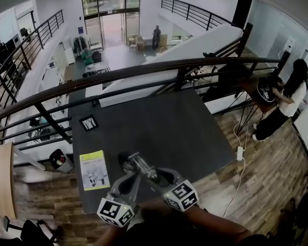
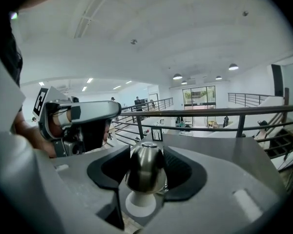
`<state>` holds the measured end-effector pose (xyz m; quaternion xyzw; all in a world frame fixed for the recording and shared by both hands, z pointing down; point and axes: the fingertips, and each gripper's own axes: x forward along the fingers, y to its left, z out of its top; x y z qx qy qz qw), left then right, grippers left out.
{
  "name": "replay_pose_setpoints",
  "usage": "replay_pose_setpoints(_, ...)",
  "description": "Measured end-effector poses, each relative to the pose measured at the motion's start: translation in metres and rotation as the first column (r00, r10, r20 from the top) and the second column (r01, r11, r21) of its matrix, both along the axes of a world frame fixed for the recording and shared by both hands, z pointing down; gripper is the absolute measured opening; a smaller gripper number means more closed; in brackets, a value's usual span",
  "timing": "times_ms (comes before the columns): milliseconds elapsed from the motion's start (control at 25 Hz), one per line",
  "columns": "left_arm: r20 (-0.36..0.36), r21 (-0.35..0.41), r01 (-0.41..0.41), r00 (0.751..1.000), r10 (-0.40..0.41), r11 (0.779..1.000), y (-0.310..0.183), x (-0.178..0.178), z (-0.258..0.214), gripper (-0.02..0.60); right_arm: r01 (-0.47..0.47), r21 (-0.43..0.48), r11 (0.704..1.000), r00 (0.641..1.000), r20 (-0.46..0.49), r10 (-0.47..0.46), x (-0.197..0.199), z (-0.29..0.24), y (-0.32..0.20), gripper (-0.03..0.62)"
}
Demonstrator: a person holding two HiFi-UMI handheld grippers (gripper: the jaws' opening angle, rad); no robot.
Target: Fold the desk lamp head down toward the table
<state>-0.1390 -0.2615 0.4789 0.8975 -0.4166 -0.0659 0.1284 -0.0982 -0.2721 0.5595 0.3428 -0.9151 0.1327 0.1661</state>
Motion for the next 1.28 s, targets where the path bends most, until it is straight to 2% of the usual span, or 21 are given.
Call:
replay_pose_setpoints(280,0.004,-0.007,0.023,1.0,-0.023,1.0,0.002,-0.011,0.01,0.002,0.019,-0.03,0.999,0.998,-0.065,-0.021,0.008,0.023,0.014,0.207)
replay_pose_setpoints(600,0.001,-0.032,0.037,0.999,-0.037,0.999,0.002,-0.016,0.009,0.002,0.019,-0.099,0.995,0.988,-0.149,-0.034,0.016,0.073,0.029,0.204)
replay_pose_setpoints(1080,0.026,-0.056,0.05,0.998,-0.048,0.997,0.006,-0.023,0.028,0.002,0.025,-0.199,0.98,0.969,-0.237,-0.073,0.008,0.139,0.035,0.202)
replay_pose_setpoints(1280,0.024,-0.073,0.065,0.998,-0.063,0.995,0.006,-0.031,0.032,0.002,0.034,-0.208,0.978,0.958,-0.272,-0.091,0.004,0.163,0.033,0.201)
